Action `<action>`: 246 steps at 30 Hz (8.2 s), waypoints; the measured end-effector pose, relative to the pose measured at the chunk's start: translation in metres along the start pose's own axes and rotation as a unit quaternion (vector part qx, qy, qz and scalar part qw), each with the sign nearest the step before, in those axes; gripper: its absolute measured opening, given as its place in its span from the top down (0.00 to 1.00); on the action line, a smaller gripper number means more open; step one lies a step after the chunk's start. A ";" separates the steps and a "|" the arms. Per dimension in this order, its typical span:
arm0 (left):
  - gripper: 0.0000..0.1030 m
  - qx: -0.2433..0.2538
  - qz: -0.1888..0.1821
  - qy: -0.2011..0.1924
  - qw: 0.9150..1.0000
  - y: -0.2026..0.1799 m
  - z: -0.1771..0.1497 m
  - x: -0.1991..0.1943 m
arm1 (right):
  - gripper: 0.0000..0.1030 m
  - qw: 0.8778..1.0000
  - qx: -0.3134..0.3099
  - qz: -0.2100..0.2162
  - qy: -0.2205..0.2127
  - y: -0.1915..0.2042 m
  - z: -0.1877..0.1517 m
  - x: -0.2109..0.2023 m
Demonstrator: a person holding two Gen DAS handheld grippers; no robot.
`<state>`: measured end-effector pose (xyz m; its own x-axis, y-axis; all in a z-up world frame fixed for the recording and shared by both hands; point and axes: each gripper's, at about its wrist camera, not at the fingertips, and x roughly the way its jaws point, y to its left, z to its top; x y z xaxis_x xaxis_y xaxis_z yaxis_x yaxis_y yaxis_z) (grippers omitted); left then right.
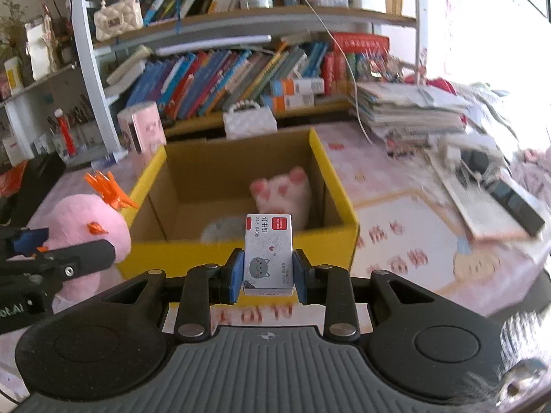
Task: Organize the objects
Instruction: 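Carry the chick and white card box toward the yellow box with both tools, then lower into the box and open the left tool while the right tool releases the card box, then withdraw both open tools up and away from the yellow box, then move both open tools toward the blue toy car and mint-green toy, then grasp the mint-green toy with the left tool while the right tool grasps the blue car top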
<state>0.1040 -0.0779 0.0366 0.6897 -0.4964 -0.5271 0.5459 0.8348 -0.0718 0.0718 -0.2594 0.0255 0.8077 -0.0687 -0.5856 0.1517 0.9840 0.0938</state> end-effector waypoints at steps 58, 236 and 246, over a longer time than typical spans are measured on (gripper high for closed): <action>0.32 -0.023 0.078 0.040 0.996 0.003 0.009 0.078 | 0.70 0.987 -0.051 0.105 0.113 -0.018 0.042 0.137; 0.20 -0.197 0.304 0.055 0.931 0.291 -0.032 0.005 | 0.73 0.911 -0.349 0.218 0.034 0.336 0.018 0.217; 0.41 -0.200 0.267 0.095 0.938 0.310 -0.034 0.064 | 0.74 0.945 -0.264 0.191 0.027 0.291 0.037 0.194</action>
<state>0.3014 0.1575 -0.0478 0.6958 0.0383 -0.7172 -0.1025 0.9937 -0.0464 0.2935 0.0072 -0.0315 0.7134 0.3034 -0.6316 -0.4627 0.8809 -0.0994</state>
